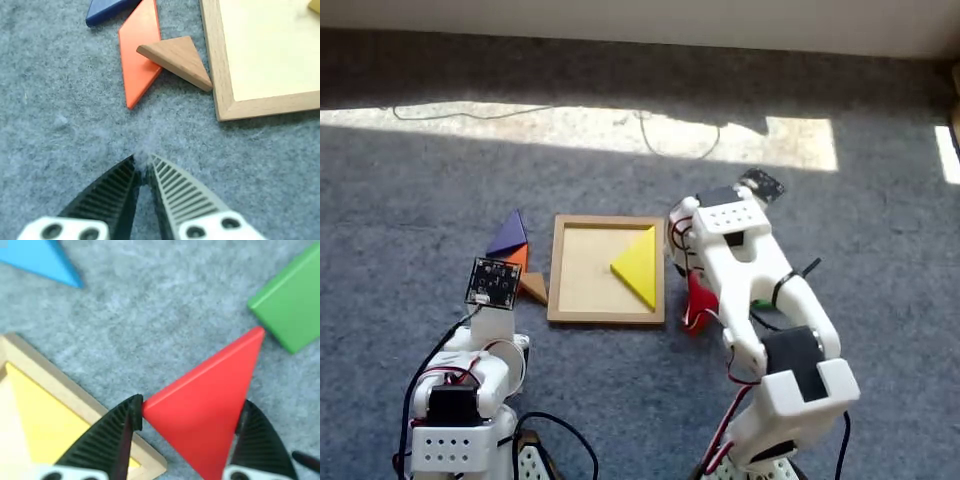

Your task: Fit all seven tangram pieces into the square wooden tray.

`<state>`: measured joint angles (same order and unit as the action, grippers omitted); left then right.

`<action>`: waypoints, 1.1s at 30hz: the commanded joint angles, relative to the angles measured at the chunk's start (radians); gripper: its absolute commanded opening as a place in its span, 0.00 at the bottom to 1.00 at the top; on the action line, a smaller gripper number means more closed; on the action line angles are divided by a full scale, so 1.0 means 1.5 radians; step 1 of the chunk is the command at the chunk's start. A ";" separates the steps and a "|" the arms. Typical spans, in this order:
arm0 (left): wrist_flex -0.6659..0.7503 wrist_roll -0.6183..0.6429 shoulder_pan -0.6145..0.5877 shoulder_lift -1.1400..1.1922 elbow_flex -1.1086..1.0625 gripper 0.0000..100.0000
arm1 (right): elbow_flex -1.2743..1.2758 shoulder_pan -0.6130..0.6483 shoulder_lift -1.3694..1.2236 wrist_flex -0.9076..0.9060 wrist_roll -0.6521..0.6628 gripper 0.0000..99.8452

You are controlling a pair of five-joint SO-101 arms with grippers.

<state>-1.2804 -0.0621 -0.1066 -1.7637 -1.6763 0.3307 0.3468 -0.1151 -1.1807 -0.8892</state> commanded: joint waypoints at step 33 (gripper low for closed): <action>-0.002 -0.003 0.003 -0.005 -0.014 0.01 | 0.004 0.190 0.149 0.245 0.999 0.21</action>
<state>-1.2804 -0.0621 -0.1066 -1.7637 -1.6763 0.3475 0.5907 0.1105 -0.8738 0.5347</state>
